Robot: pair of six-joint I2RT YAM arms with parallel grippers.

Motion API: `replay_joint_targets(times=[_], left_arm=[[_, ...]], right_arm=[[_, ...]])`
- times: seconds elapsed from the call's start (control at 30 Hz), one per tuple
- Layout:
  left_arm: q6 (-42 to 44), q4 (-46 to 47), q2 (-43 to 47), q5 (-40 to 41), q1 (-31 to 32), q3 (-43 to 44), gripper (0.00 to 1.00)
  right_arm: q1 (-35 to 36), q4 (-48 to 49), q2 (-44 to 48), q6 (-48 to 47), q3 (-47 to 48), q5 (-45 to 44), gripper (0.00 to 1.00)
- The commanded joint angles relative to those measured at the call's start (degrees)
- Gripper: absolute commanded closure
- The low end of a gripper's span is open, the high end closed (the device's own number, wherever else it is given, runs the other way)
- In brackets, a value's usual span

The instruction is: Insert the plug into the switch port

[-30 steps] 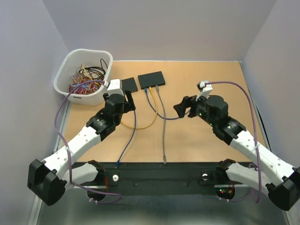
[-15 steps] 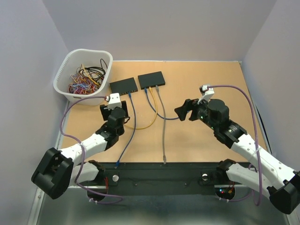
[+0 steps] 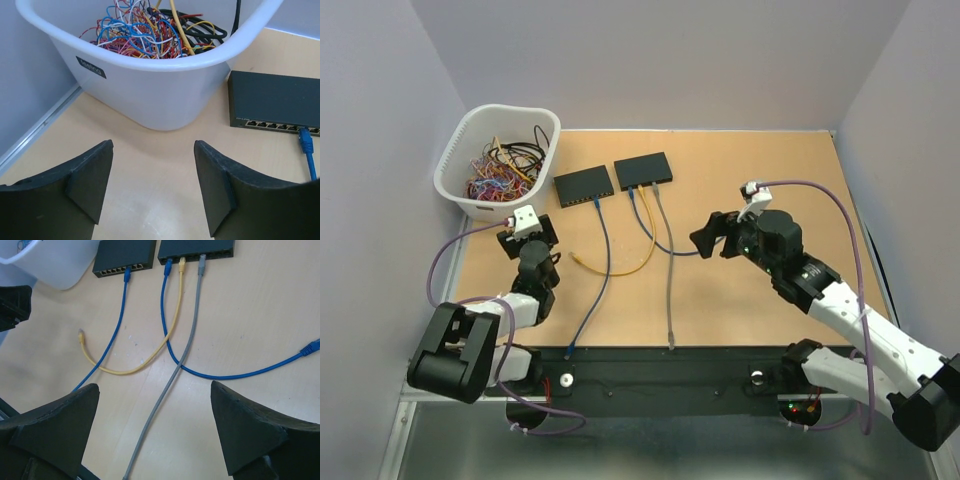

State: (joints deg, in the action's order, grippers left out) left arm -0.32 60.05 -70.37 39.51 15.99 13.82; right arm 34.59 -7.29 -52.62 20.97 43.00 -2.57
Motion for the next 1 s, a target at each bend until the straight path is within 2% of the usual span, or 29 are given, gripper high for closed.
replay_joint_targets(times=[0.0, 0.1, 0.17, 0.23, 0.27, 0.3, 0.33, 0.4, 0.43, 0.5, 0.53, 0.6, 0.7, 0.73, 0.8, 0.9, 0.97], left_arm=[[7.9, 21.4, -1.7, -1.1, -1.3, -2.7, 0.21], [8.3, 24.3, -3.5, -4.3, -3.7, -2.2, 0.20], [7.8, 19.2, -3.6, -7.5, -4.6, -0.2, 0.22], [7.5, 20.6, -4.4, -10.9, -5.1, 0.1, 0.23], [6.0, 22.5, -4.6, -15.1, -5.3, -1.1, 0.22], [6.0, 27.2, -5.6, -15.2, -6.0, -3.0, 0.22], [7.4, 38.4, -10.6, -17.5, -6.2, -4.7, 0.21], [8.7, 50.3, -16.7, -15.4, -6.1, -7.5, 0.15], [8.4, 47.8, -15.7, -13.9, -5.7, -7.6, 0.08], [5.3, 37.9, -12.6, -13.2, -6.1, -5.1, 0.09], [6.2, 36.6, -13.7, -12.8, -6.2, -3.1, 0.09], [6.8, 38.1, -15.2, -12.7, -6.3, -2.8, 0.09], [5.8, 35.0, -13.8, -12.4, -6.3, -2.6, 0.09], [6.2, 36.7, -14.4, -12.3, -6.3, -2.9, 0.01], [6.1, 37.0, -14.4, -12.3, -6.3, -2.8, 0.01], [5.8, 35.7, -14.1, -12.5, -6.5, -2.5, 0.01], [5.8, 35.9, -14.4, -12.3, -6.5, -2.4, 0.01]], right_arm=[[0.4, 2.8, -1.4, 0.7, -1.2, 1.6, 0.03], [0.4, 5.1, -2.5, 0.2, -3.2, 2.2, 0.00], [0.3, 6.8, -2.5, 0.1, -5.6, 3.9, 0.00], [0.3, 11.7, -1.9, -0.6, -7.1, 5.6, 0.00], [0.4, 14.2, -1.3, -1.8, -9.1, 6.6, 0.00], [0.3, 14.2, -1.1, -1.8, -9.9, 7.1, 0.00], [0.4, 16.1, -0.9, -3.5, -10.7, 7.3, 0.00], [0.4, 16.9, -0.9, -5.1, -11.5, 5.0, 0.00], [0.4, 17.0, -1.1, -6.6, -11.7, 3.5, 0.00], [0.3, 16.9, -1.5, -6.9, -12.7, -5.2, 0.00], [0.3, 16.9, -1.8, -6.7, -13.0, -8.3, 0.00], [0.4, 17.0, -2.3, -9.5, -13.6, -11.4, 0.00], [0.3, 17.1, -3.1, -9.9, -14.4, -14.0, 0.00], [0.3, 17.3, -3.4, -10.7, -14.4, -14.7, 0.00], [0.2, 18.2, -4.9, -11.7, -15.0, -19.5, 0.00], [-0.5, 24.0, -7.0, -13.6, -17.5, -23.1, 0.00], [-1.6, 32.3, -7.3, -15.3, -20.3, -23.1, 0.00]])
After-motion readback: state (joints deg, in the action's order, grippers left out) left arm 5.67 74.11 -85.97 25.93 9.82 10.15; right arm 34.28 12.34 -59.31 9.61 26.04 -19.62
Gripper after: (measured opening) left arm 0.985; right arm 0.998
